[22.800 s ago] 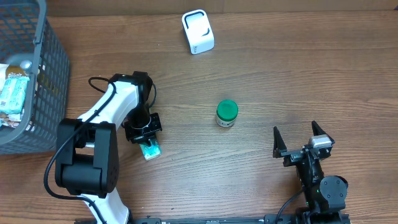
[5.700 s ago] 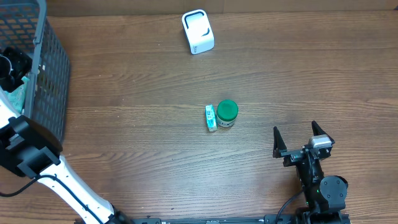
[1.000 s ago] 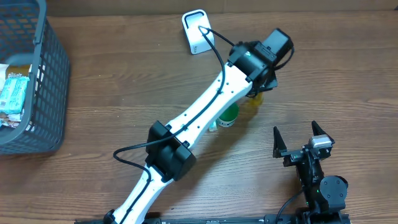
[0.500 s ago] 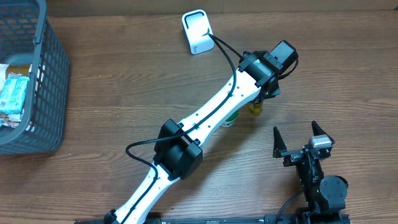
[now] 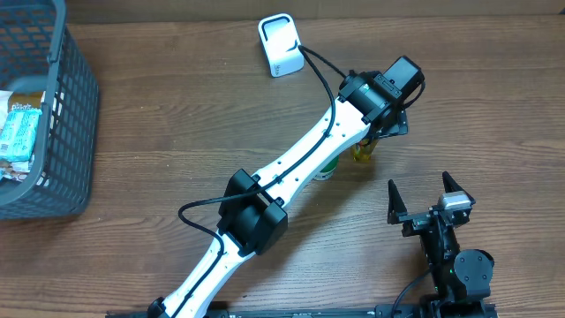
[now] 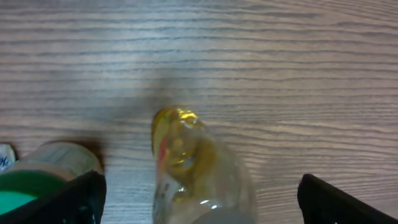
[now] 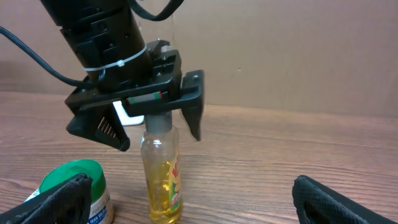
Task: Scan the item barcode
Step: 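Set the bottle upright on the table and open the left gripper, then lift the left gripper and move it back over the basket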
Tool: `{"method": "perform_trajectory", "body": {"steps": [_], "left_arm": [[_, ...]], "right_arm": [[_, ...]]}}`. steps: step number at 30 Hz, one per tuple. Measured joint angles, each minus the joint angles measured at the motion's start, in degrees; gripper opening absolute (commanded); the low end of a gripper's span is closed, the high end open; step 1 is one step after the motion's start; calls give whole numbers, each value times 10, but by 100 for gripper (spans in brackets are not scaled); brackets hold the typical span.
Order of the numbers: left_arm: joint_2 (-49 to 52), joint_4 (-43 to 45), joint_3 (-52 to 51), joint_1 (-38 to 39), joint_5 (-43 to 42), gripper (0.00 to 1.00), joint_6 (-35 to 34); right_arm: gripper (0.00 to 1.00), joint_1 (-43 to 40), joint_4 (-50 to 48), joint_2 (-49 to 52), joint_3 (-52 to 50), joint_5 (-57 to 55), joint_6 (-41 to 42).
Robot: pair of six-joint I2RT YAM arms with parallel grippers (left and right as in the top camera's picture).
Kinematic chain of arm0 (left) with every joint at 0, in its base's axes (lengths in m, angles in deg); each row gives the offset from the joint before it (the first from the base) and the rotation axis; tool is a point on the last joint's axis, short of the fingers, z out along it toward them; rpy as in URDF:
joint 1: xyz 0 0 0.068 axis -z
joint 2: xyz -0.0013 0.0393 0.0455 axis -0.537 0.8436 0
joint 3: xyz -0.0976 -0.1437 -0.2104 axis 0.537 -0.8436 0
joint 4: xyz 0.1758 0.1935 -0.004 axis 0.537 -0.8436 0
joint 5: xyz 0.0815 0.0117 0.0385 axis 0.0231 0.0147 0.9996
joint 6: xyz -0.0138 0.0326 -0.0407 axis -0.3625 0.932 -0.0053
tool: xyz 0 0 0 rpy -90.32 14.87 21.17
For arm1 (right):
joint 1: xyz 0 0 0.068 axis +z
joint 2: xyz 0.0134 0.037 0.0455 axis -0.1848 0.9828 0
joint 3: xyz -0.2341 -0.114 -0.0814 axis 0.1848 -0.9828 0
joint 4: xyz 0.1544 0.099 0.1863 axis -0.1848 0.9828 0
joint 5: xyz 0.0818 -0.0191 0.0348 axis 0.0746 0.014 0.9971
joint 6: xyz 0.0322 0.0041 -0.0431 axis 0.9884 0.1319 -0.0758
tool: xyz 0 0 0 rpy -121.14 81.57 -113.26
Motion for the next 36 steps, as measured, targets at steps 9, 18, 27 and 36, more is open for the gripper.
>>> {"method": "perform_trajectory", "body": {"steps": [9, 18, 27, 36], "left_arm": [[0, 11, 11, -1, 0, 100, 47], [0, -31, 135, -24, 6, 100, 90], [0, -186, 291, -111, 39, 100, 121], [-1, -254, 337, -223, -10, 99, 261]], "right_arm": [[100, 0, 0, 0, 0, 0, 0], [100, 0, 0, 0, 0, 0, 0], [100, 0, 0, 0, 0, 0, 0], [100, 0, 0, 0, 0, 0, 0]]}}
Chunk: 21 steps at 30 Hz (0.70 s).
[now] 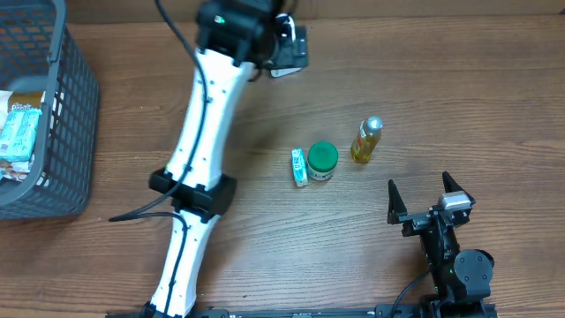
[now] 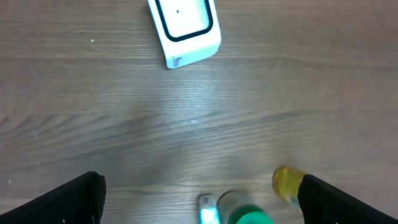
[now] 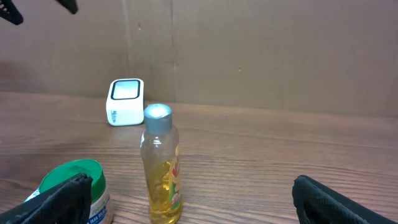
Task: Scan the item barcode
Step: 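Lift the left gripper and move it back over the basket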
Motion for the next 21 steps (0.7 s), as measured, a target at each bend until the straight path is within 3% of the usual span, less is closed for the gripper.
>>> {"method": "perform_trajectory", "body": {"steps": [2, 10, 21], "left_arm": [[0, -1, 0, -31, -57, 99, 55], [-1, -1, 0, -94, -138, 100, 103], [-66, -2, -32, -143, -146, 100, 139]], "right_arm": [[100, 0, 0, 0, 0, 0, 0], [100, 0, 0, 0, 0, 0, 0], [100, 0, 0, 0, 0, 0, 0]]}}
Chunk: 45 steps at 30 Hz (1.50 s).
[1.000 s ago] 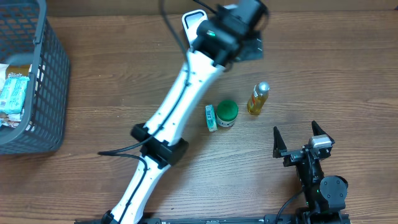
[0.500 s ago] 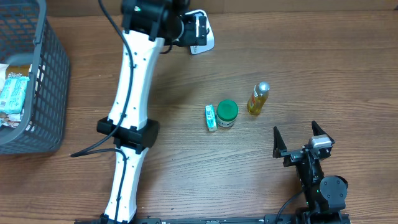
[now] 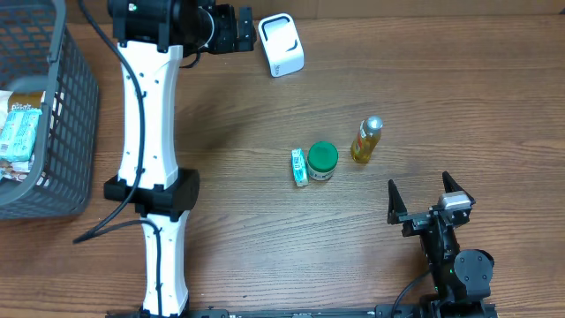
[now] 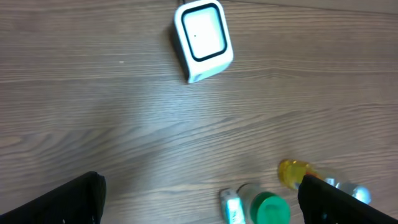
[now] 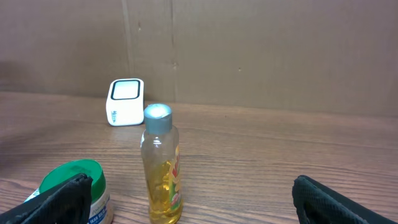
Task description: Scan the item barcode
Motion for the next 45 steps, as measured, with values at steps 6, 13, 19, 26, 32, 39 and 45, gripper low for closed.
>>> {"method": "perform_trajectory", "body": {"steps": [6, 13, 19, 26, 32, 39, 45], "left_arm": [[-81, 1, -110, -11, 78, 100, 11], [-163, 0, -263, -82, 155, 99, 13], [-199, 0, -311, -204, 163, 100, 13], [-242, 3, -312, -357, 99, 100, 26], [-265, 43, -312, -452, 76, 100, 31], [-261, 98, -312, -518, 105, 100, 46], [-218, 108, -312, -532, 115, 100, 90]], "right_arm": [[100, 0, 0, 0, 0, 0, 0], [100, 0, 1, 0, 0, 0, 0], [100, 0, 0, 0, 0, 0, 0], [100, 0, 0, 0, 0, 0, 0], [100, 0, 0, 0, 0, 0, 0], [100, 0, 0, 0, 0, 0, 0], [100, 0, 0, 0, 0, 0, 0]]}}
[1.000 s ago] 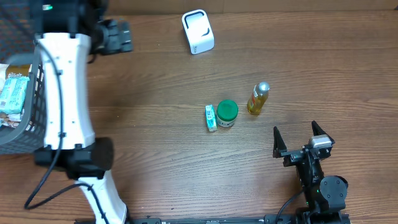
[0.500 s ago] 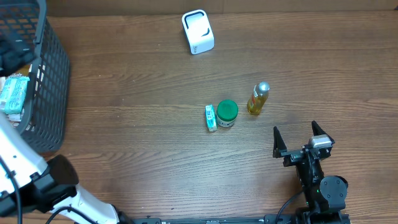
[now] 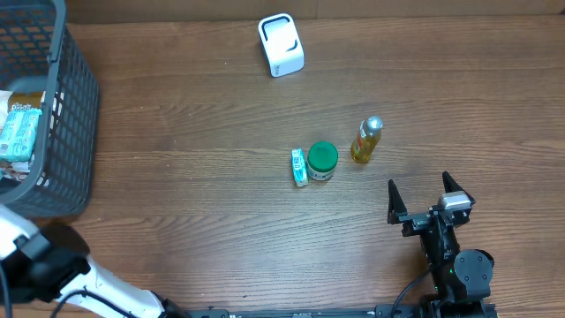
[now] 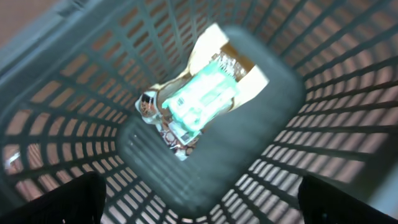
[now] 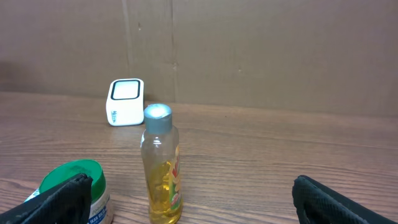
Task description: Scan the item barcode
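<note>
The white scanner (image 3: 281, 44) stands at the table's back edge, also visible as the scanner (image 5: 125, 102). A yellow oil bottle (image 3: 366, 141) stands upright mid-table, beside a green-lidded jar (image 3: 322, 162) and a small teal box (image 3: 298, 167). My left gripper (image 4: 199, 211) hangs open above the grey basket (image 4: 292, 93), looking down on a teal packet (image 4: 202, 96) and other wrapped items on its floor. My right gripper (image 3: 430, 196) rests open near the front edge, facing the bottle (image 5: 160, 165) and the jar (image 5: 71, 186).
The basket (image 3: 66, 115) sits at the table's left edge with packets (image 3: 18, 132) inside. The left arm's link (image 3: 40, 261) shows at the bottom-left corner of the overhead view. A brown wall (image 5: 261, 56) rises behind the table.
My left gripper was open beside the scanner at the back of the table; now it is open over the basket at the left. The right arm and table items are unchanged.
First my left gripper stood open astride the yellow bottle's cap. Then it was up by the scanner, with the bottle left standing. Later it was just left of the scanner, and now it is over the basket. The right gripper stayed open and still.
</note>
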Tool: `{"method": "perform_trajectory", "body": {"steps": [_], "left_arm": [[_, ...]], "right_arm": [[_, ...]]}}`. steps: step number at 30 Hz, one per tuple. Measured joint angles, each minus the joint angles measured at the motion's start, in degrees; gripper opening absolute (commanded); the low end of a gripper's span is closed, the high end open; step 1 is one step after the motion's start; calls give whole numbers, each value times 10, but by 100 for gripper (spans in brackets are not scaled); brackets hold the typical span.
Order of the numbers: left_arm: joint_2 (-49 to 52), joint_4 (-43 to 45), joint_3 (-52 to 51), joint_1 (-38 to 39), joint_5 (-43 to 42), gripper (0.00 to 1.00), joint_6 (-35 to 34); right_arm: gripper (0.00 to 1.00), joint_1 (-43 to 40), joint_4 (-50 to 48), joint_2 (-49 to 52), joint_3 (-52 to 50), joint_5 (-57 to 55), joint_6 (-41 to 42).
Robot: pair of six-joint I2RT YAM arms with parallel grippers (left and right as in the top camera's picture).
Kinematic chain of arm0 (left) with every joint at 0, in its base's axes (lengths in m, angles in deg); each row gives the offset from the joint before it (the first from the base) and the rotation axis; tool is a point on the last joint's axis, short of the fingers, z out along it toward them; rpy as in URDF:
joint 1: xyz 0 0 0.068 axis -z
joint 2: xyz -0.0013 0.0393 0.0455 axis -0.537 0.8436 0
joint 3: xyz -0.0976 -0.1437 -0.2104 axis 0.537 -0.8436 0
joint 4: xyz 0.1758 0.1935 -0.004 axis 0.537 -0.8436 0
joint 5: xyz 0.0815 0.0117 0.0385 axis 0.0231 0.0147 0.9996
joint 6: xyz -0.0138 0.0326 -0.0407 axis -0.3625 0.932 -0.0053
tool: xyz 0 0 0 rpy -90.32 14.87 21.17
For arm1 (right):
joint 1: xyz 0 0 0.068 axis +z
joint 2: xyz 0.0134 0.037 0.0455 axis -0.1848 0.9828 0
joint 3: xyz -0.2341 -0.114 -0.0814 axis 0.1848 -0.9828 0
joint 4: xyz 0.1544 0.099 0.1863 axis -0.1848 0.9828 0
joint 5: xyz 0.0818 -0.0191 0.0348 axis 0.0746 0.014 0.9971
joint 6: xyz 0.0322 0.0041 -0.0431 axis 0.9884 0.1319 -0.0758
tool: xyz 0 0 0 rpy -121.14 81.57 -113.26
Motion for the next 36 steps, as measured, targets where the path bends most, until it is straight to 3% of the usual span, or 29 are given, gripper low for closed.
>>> {"method": "perform_trajectory", "body": {"steps": [17, 24, 36], "left_arm": [[194, 26, -1, -10, 16, 100, 127], [269, 45, -1, -9, 36, 100, 146], [285, 116, -8, 32, 92, 100, 211]], "right_arm": [[100, 0, 0, 0, 0, 0, 0], [100, 0, 0, 0, 0, 0, 0], [100, 0, 0, 0, 0, 0, 0]]}}
